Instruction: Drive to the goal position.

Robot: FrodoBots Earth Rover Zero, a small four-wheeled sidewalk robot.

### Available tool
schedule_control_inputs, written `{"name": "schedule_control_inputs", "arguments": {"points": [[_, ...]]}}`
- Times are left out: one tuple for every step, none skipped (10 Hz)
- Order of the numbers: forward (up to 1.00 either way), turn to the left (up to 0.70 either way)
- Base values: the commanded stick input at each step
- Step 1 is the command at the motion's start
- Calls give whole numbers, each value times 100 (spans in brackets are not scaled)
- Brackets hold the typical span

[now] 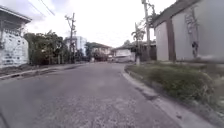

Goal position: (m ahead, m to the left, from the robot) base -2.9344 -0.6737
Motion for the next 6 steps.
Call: {"name": "schedule_control_inputs", "arguments": {"points": [[-17, 7], [-17, 7], [-17, 7], [-17, 7], [-17, 7], [-17, 7]]}}
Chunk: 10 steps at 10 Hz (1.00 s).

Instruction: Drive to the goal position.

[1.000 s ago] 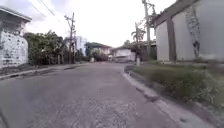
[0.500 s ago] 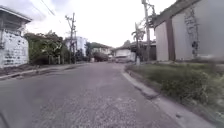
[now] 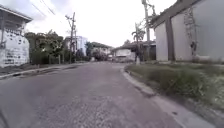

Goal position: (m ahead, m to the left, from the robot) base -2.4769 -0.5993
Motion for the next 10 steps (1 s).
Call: {"name": "schedule_control_inputs", "arguments": {"points": [[-17, 7], [-17, 7], [-17, 7], [-17, 7], [-17, 7], [-17, 7], [-17, 7], [-17, 7], [-17, 7], [-17, 7]]}}
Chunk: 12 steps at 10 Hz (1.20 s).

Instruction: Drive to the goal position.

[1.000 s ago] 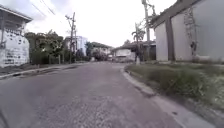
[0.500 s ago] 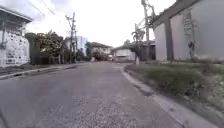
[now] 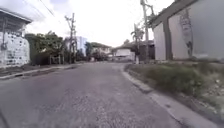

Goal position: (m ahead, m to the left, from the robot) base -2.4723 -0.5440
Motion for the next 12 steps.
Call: {"name": "schedule_control_inputs", "arguments": {"points": [[-17, 7], [-17, 7], [-17, 7], [-17, 7], [-17, 7], [-17, 7], [-17, 7], [-17, 7], [-17, 7], [-17, 7], [-17, 7], [-17, 7]]}}
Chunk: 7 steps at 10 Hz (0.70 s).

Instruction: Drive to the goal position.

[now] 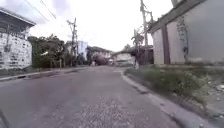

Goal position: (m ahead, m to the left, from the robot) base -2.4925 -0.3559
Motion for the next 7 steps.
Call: {"name": "schedule_control_inputs", "arguments": {"points": [[-17, 7], [-17, 7], [-17, 7], [-17, 7], [-17, 7], [-17, 7], [-17, 7]]}}
